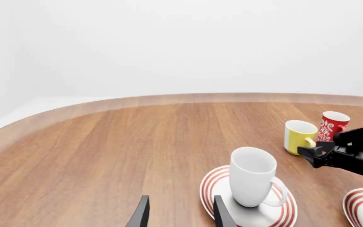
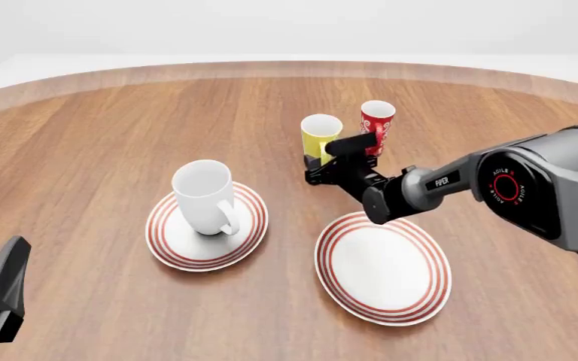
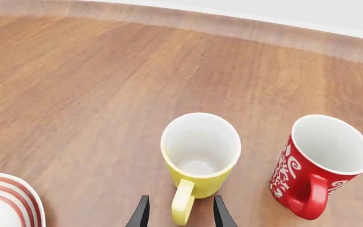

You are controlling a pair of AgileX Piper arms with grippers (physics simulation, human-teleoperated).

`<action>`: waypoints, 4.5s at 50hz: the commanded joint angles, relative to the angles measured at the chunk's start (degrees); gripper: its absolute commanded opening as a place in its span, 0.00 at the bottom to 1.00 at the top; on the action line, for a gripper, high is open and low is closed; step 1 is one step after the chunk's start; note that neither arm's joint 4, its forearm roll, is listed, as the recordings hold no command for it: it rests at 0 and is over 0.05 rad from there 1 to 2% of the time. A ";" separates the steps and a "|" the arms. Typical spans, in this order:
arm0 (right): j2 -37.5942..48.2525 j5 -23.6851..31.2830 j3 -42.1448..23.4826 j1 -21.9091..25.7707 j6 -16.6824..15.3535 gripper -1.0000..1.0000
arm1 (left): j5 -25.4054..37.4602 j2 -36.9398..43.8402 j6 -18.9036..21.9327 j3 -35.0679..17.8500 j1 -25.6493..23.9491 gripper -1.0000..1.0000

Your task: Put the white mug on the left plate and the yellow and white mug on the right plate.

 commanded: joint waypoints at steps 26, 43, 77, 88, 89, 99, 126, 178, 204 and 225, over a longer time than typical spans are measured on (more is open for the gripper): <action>-6.79 -3.98 7.16 1.08 0.07 0.00 | 0.00 0.00 0.00 0.00 0.00 1.00; -10.87 -7.42 13.13 1.11 0.61 0.00 | 0.00 0.00 0.00 0.00 0.00 1.00; -26.00 -13.22 30.32 0.75 -0.50 0.00 | 0.00 0.00 0.00 0.00 0.00 1.00; -30.76 -15.71 36.76 0.98 -0.19 0.00 | 0.00 0.00 0.00 0.00 0.00 1.00; -31.68 -15.98 37.81 0.80 -0.13 0.00 | 0.00 0.00 0.00 0.00 0.00 1.00; -37.93 -16.69 44.23 0.54 -0.34 0.00 | 0.00 0.00 0.00 0.00 0.00 1.00; -53.25 -14.47 56.43 -0.45 -1.09 0.00 | 0.00 0.00 0.00 0.00 0.00 1.00; -84.32 1.82 72.38 -0.83 0.62 0.00 | 0.00 0.00 0.00 0.00 0.00 1.00; -72.10 -7.46 72.40 2.43 2.29 0.00 | 0.00 0.00 0.00 0.00 0.00 1.00; -54.09 -21.88 72.40 4.14 3.67 0.00 | 0.00 0.00 0.00 0.00 0.00 1.00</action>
